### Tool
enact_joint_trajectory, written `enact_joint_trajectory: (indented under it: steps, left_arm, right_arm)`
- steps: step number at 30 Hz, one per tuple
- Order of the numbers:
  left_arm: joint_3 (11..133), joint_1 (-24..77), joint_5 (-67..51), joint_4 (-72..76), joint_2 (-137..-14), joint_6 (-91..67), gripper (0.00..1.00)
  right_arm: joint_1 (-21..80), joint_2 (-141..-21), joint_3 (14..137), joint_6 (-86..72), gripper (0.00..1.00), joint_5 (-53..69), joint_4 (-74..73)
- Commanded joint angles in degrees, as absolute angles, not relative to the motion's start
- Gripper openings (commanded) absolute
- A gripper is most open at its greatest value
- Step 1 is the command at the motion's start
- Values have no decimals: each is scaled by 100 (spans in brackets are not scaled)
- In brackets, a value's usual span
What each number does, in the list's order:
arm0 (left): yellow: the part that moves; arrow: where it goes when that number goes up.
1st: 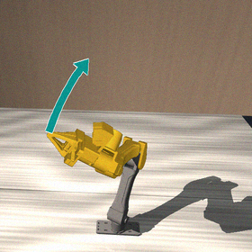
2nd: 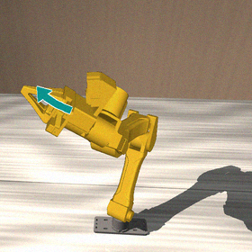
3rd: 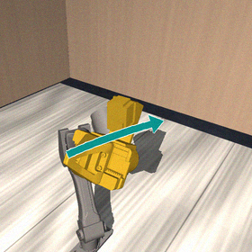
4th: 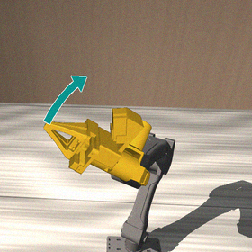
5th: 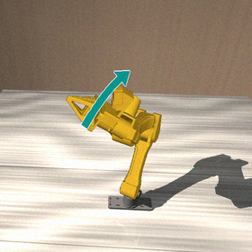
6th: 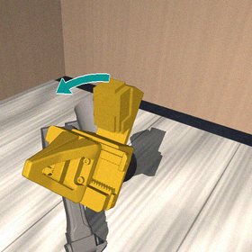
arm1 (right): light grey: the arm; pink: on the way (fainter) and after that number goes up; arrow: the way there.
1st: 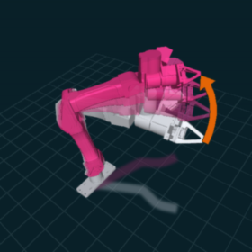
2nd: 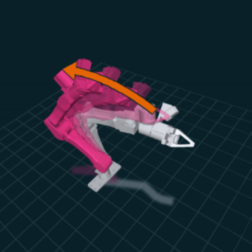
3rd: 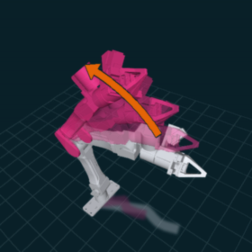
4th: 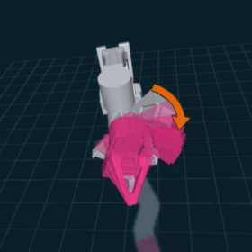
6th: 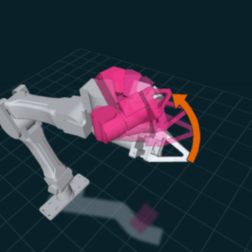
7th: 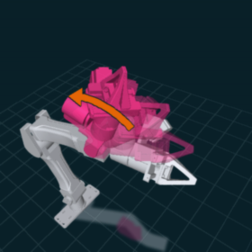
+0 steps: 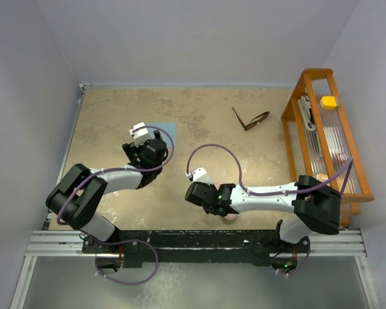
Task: Organize the sunglasses
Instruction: Adjust the sunglasses case at the center of the board.
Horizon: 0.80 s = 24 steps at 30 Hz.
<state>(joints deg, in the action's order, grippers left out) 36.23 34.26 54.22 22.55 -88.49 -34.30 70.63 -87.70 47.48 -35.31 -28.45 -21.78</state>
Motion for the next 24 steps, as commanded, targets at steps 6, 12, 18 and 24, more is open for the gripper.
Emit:
enact_joint_trajectory:
  steps: [6, 12, 18, 24]
  left_arm:
    - [3753, 3454, 5451, 2368, -8710, -3408, 99]
    - [3745, 3454, 5419, 2382, -8718, -3400, 99]
    - [3697, 3453, 5338, 2419, -8652, -3385, 99]
    - [3570, 3454, 5192, 2579, -8521, -3331, 99]
  right_arm:
    - [7049, -7649, 5124, -3118, 49, -2454, -2729]
    - [6953, -7135, 5537, -2560, 73, -2235, -3620]
    - [6354, -7083, 5489, -2342, 78, -1510, -3923]
    - [5761, -7126, 5340, -2005, 83, -1010, -3950]
